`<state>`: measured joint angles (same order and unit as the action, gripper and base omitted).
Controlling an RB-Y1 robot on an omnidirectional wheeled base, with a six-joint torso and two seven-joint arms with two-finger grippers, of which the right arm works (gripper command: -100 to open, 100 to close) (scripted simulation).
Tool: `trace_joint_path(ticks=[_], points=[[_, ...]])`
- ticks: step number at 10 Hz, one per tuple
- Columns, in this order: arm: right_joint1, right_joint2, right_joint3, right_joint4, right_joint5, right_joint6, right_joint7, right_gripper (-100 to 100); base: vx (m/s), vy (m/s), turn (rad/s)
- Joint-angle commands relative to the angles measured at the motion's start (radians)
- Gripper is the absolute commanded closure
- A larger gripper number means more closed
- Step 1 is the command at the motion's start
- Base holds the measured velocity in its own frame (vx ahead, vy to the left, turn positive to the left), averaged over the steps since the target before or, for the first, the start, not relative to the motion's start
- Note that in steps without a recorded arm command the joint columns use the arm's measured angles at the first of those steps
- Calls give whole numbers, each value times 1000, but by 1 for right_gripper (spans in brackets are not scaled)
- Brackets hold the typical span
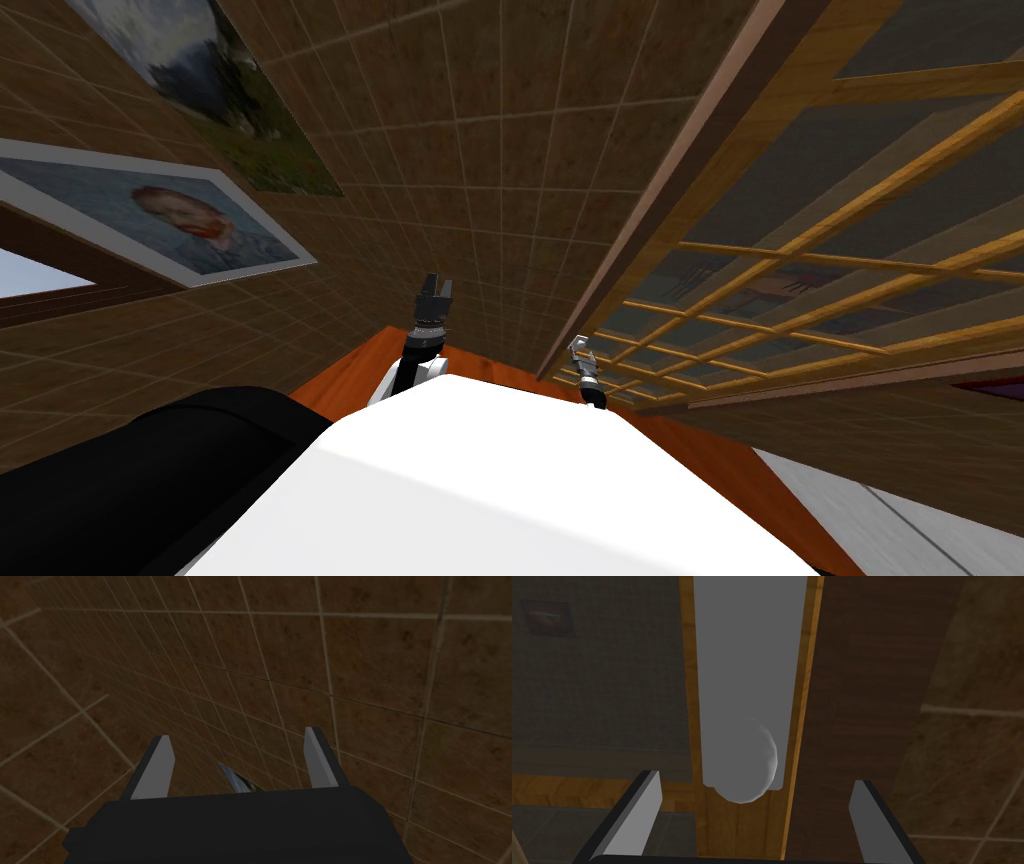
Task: Pull the door open
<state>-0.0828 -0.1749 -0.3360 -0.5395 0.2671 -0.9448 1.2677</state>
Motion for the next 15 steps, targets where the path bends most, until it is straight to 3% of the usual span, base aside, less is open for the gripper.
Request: trace_joint_path(ticks=[1, 2, 3, 4, 9, 15], points=[[1, -21, -18, 12, -13, -11, -11, -100, 180, -3, 189], [5, -32, -27, 16, -20, -16, -17, -100, 148, -20, 180], [17, -20, -18, 13, -13, -19, -13, -100, 25, -8, 9], [17, -20, -18, 13, -13, -19, -13, 100, -24, 12, -16], [17, -20, -18, 13, -13, -19, -13, 100, -4, -2, -5], [16, -27, 2, 16, -42, -20, -156, 100, -16, -7, 15]])
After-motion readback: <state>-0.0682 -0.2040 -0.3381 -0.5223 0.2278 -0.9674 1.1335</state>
